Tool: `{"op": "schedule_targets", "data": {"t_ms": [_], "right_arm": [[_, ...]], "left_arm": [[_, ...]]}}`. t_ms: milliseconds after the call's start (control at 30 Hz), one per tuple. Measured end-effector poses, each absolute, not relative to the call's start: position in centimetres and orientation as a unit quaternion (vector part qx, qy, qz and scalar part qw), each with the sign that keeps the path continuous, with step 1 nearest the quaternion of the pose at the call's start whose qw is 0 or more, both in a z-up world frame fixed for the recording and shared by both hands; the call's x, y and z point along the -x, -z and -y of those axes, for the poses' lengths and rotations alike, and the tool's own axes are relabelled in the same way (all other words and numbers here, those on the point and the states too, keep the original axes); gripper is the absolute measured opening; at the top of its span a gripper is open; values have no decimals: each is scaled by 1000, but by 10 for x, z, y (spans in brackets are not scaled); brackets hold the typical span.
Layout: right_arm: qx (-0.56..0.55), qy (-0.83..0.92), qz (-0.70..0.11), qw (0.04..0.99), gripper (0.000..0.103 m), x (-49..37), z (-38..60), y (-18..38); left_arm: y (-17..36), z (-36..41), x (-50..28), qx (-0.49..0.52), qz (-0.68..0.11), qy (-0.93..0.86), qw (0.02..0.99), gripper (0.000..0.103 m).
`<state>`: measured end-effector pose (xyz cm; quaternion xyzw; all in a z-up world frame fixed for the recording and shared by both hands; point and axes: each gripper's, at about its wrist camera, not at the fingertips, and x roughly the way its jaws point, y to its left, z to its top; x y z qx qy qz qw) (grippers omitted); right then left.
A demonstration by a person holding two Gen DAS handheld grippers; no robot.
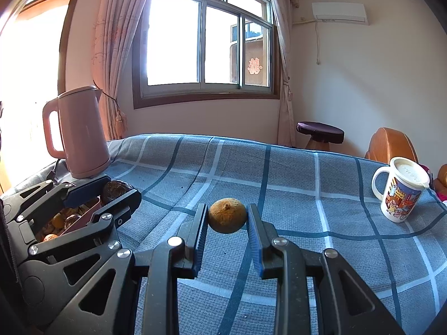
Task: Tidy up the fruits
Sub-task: 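Carry the passion fruit with the left tool while the right tool carries the yellow fruit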
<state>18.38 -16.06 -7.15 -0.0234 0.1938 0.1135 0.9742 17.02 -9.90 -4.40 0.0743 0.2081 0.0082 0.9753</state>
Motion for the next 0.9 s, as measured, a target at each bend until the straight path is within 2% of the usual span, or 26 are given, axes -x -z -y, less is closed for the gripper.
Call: {"op": "schedule_targets", "data": {"t_ms": [900], "right_arm": [[33,-118,-183,975,30,-149,160,71]], "left_arm": [[41,92,-143,-58,-211,29,975,39]]}}
